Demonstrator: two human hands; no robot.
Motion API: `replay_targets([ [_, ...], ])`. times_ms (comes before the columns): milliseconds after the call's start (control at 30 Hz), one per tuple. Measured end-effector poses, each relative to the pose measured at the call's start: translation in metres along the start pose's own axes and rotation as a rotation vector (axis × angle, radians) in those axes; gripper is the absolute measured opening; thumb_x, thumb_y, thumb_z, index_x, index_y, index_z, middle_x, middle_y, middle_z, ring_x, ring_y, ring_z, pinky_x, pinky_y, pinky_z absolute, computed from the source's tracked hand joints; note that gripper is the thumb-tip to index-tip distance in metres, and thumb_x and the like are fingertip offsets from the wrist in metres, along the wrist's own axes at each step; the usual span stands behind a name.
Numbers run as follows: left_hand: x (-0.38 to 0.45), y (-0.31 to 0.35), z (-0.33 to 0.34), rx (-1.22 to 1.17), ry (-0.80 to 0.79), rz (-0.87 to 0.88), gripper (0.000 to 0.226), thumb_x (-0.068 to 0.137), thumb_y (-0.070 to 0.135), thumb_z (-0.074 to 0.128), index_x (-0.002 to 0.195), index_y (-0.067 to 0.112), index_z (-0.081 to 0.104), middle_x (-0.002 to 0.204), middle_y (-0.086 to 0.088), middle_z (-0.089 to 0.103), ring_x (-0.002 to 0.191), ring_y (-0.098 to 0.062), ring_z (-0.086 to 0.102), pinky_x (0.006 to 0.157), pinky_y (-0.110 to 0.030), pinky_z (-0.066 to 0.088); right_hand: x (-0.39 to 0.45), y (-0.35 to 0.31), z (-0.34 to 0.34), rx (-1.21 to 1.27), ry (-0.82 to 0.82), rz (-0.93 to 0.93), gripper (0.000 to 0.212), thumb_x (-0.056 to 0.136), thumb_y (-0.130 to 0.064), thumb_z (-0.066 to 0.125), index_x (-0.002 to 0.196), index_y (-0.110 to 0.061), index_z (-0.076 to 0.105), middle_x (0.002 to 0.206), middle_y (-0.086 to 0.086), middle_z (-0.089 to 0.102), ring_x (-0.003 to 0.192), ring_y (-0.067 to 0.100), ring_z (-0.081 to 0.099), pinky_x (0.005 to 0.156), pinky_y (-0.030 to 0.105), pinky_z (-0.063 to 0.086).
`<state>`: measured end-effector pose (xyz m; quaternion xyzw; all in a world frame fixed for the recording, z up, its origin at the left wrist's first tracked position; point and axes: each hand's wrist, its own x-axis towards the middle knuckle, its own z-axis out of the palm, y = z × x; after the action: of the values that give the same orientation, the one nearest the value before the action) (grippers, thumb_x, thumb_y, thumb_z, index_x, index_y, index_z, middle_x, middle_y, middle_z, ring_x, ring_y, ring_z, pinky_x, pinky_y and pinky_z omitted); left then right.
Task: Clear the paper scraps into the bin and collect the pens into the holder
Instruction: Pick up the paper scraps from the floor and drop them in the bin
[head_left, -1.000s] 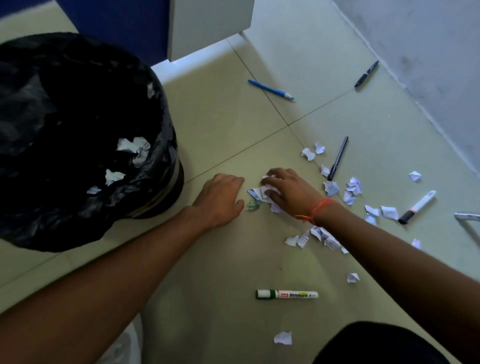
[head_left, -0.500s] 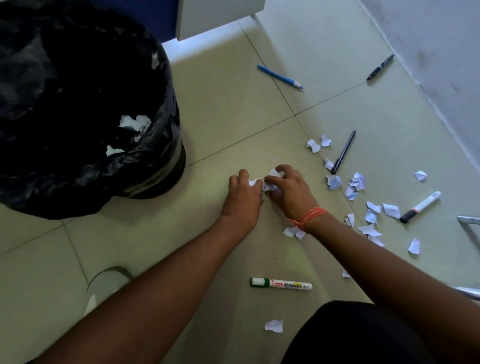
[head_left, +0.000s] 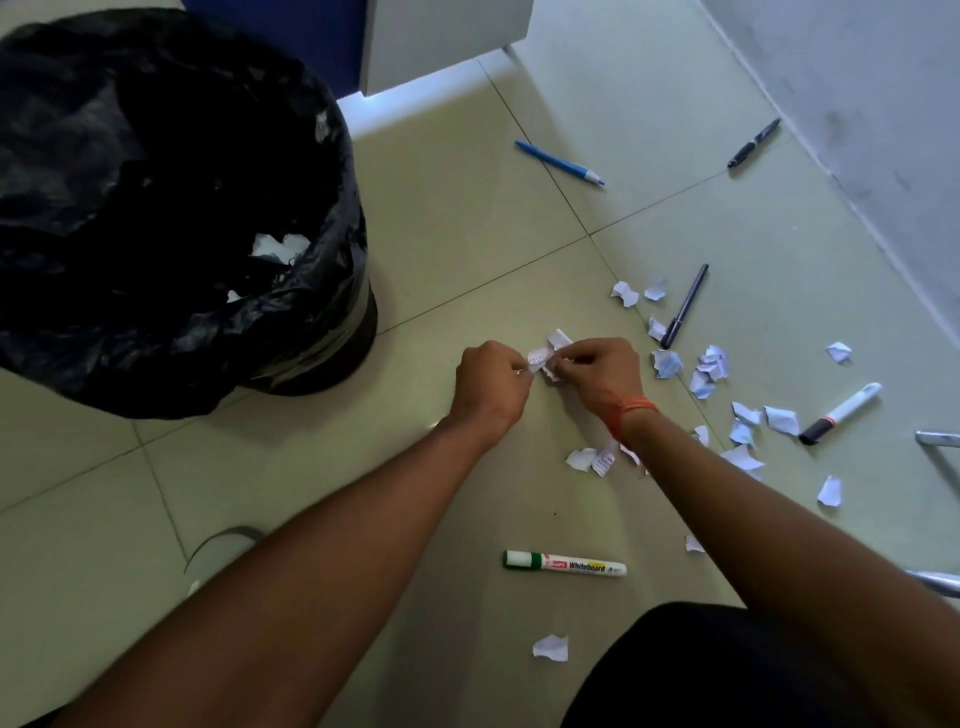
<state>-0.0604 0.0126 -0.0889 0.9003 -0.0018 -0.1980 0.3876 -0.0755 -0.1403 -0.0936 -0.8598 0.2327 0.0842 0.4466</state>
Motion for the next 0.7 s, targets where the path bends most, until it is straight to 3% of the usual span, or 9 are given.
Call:
replay_targets([
  [67, -0.002, 0.0, -0.009, -0.065, 0.05, -0.019, 0.032, 0.084, 0.022, 0.068, 0.059, 0.002, 0.063, 0.058, -0.02, 0.052, 0.059, -0.02, 0.034, 0.054, -0.033, 0.038, 0.0, -0.01, -0.003, 0.257, -0.064, 0.092, 0.008, 0.072, -0.005, 0.078, 0.078, -0.011, 0.08, 0.08, 0.012, 0.076, 0.079, 0.025, 0.073, 0.079, 0.034, 0.058],
  [133, -0.003, 0.005, -0.026, -0.115, 0.115, -0.045, 0.041, 0.083, 0.029, 0.068, 0.056, 0.002, 0.055, 0.055, -0.009, 0.035, 0.059, -0.016, 0.029, 0.051, -0.031, 0.033, -0.004, -0.029, -0.01, 0.487, -0.124, 0.133, 0.006, 0.076, 0.002, 0.075, 0.079, -0.003, 0.077, 0.084, 0.019, 0.074, 0.082, 0.03, 0.072, 0.081, 0.033, 0.059],
  [200, -0.003, 0.012, -0.042, -0.173, 0.183, -0.079, 0.039, 0.079, 0.034, 0.064, 0.056, 0.005, 0.054, 0.055, -0.001, 0.038, 0.057, -0.015, 0.034, 0.051, -0.035, 0.042, -0.004, -0.05, -0.019, 0.649, -0.13, 0.162, 0.006, 0.079, 0.007, 0.071, 0.082, 0.002, 0.073, 0.085, 0.022, 0.07, 0.081, 0.03, 0.071, 0.079, 0.029, 0.06],
  [267, -0.003, 0.024, -0.062, -0.256, 0.24, -0.085, 0.034, 0.077, 0.032, 0.062, 0.06, 0.003, 0.055, 0.054, -0.004, 0.047, 0.055, -0.016, 0.041, 0.055, -0.035, 0.047, -0.001, -0.073, -0.032, 0.739, -0.104, 0.156, 0.007, 0.079, 0.011, 0.069, 0.082, 0.005, 0.071, 0.083, 0.019, 0.07, 0.077, 0.027, 0.071, 0.078, 0.027, 0.061],
  [433, -0.028, 0.081, -0.135, -0.467, 0.378, 0.065, 0.031, 0.08, 0.034, 0.067, 0.063, 0.007, 0.067, 0.057, -0.003, 0.052, 0.054, -0.012, 0.05, 0.057, -0.04, 0.052, 0.003, -0.153, -0.061, 0.804, -0.143, 0.014, 0.012, 0.08, 0.011, 0.068, 0.076, 0.001, 0.074, 0.074, 0.011, 0.075, 0.075, 0.024, 0.073, 0.074, 0.025, 0.059],
  [567, -0.057, 0.112, -0.217, -0.646, 0.604, 0.128, 0.011, 0.086, 0.016, 0.074, 0.08, 0.008, 0.078, 0.058, 0.0, 0.066, 0.052, -0.002, 0.057, 0.062, -0.022, 0.051, -0.011, -0.237, -0.058, 0.799, -0.296, -0.195, 0.015, 0.081, 0.008, 0.069, 0.074, -0.003, 0.076, 0.074, 0.009, 0.075, 0.076, 0.022, 0.073, 0.077, 0.027, 0.058],
  [700, -0.059, 0.078, -0.279, -0.563, 0.759, -0.018, 0.011, 0.086, 0.016, 0.073, 0.077, 0.011, 0.078, 0.065, -0.003, 0.072, 0.06, -0.012, 0.07, 0.064, -0.023, 0.056, -0.03, -0.297, -0.026, 0.603, -0.381, -0.402, 0.007, 0.079, 0.006, 0.072, 0.086, 0.005, 0.075, 0.083, 0.017, 0.075, 0.077, 0.024, 0.071, 0.08, 0.034, 0.061],
])
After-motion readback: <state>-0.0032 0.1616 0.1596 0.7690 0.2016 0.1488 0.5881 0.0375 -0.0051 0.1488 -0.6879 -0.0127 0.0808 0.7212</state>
